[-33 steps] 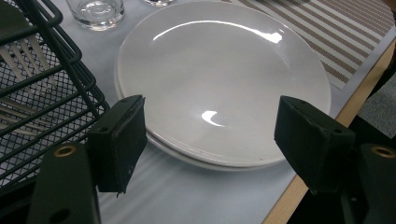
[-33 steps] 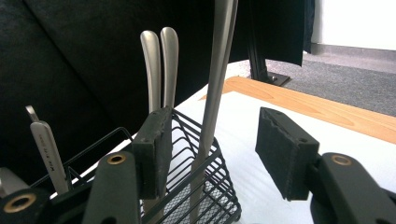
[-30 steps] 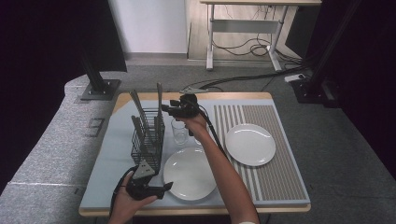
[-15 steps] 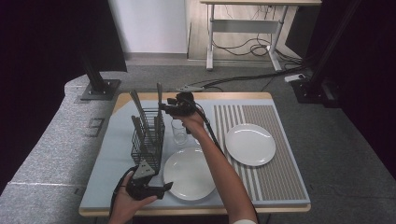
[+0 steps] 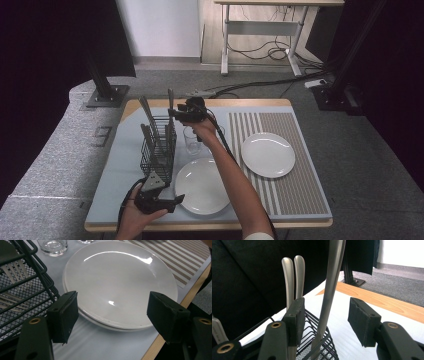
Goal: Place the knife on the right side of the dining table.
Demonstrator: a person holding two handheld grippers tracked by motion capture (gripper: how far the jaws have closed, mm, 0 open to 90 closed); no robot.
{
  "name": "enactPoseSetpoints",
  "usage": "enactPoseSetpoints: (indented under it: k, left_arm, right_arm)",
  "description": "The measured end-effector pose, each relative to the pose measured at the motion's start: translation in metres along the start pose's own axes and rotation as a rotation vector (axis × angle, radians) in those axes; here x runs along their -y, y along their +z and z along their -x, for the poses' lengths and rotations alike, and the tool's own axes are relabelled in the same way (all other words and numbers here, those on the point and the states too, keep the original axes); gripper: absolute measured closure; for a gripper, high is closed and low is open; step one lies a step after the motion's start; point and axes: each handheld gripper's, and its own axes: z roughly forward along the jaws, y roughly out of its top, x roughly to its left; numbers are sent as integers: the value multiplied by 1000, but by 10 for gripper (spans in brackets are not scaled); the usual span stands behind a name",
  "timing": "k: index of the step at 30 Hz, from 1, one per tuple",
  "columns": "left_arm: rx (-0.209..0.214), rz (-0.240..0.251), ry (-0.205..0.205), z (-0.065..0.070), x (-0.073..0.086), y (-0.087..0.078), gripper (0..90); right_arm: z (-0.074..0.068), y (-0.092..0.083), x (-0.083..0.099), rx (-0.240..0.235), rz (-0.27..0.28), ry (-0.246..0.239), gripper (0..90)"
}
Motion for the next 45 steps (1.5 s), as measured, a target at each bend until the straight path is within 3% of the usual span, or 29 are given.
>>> enactPoseSetpoints:
  k: [7,13,20,23,29,39,45]
  left_arm:
    - [7,2,-8,-2,1,0,256]
    - [9,5,-11,-5,1,-1,256]
    - [5,15,-18,-8,1,-5,256]
    - [7,17,-19,-9,1,-5,256]
    - [6,21,-19,-7,1,-6,256]
    - [1,17,-10,-6,0,-5,256]
    - [-2,14,-12,-6,1,-5,256]
  right_arm:
    - [0,9,-5,1,-10,-8,498]
    - [2,18,-8,8,-12,13,573]
    - [1,25,-9,17,-13,6,733]
    - [-5,23,-11,35,10,-2,804]
    - [-11,19,-10,6,29,2,824]
    - [-12,-3,-12,-2,63,14,832]
    - [-13,-17,-12,3,119,37,832]
